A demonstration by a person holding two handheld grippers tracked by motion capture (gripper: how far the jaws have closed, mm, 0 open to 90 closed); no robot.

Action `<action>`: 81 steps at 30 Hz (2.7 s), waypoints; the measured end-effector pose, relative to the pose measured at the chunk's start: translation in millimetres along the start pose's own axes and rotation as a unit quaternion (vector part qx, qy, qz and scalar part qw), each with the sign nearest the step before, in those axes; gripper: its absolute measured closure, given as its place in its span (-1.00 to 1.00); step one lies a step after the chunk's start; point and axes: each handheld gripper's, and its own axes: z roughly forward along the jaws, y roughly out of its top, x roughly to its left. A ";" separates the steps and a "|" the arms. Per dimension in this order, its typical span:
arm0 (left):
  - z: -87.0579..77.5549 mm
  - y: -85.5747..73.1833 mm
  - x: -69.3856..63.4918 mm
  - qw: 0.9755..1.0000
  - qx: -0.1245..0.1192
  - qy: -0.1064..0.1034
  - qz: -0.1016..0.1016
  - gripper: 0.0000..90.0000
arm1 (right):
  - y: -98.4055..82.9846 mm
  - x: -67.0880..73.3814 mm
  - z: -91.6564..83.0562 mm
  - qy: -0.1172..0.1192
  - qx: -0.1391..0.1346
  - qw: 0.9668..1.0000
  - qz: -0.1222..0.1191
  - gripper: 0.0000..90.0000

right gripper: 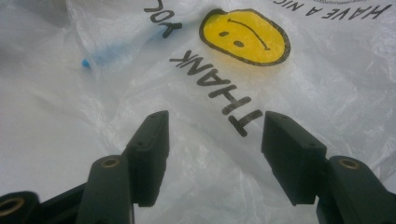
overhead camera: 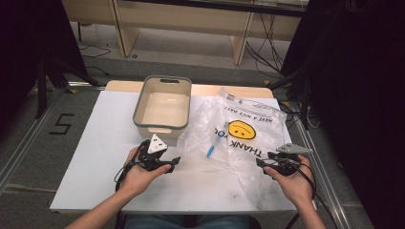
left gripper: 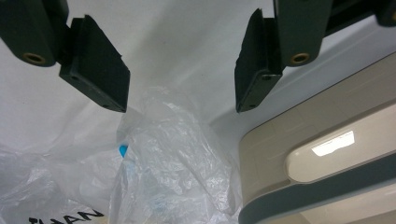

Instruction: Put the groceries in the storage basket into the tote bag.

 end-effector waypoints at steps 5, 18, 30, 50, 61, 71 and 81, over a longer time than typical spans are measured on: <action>0.8 -0.5 -0.4 1.000 -0.001 0.001 -0.002 -0.20 | -2.7 -2.3 -2.0 -0.003 0.000 1.000 0.005 -0.07; 2.1 -0.8 -0.2 1.000 0.001 0.002 -0.004 -0.20 | -7.0 -0.8 -5.0 -0.001 0.010 1.000 0.011 -0.10; 15.0 -0.7 1.0 0.999 0.024 -0.008 -0.019 -0.04 | -27.3 -3.3 0.1 -0.042 0.138 0.986 0.090 -0.11; 27.9 4.7 -2.5 0.997 0.059 -0.046 -0.034 0.98 | -30.7 -9.1 1.7 -0.042 0.183 0.980 0.058 1.00; -1.4 -8.8 -35.0 0.991 0.096 -0.096 -0.005 0.98 | -34.5 -39.1 -10.6 -0.090 0.155 0.980 0.089 1.00; -11.4 -20.4 -52.9 0.985 0.118 -0.128 0.017 0.98 | -32.7 -49.5 -11.3 -0.112 0.130 0.982 0.080 1.00; -16.6 -25.5 -54.1 0.984 0.119 -0.130 0.017 0.68 | -32.2 -47.3 -10.7 -0.107 0.131 0.983 0.074 0.95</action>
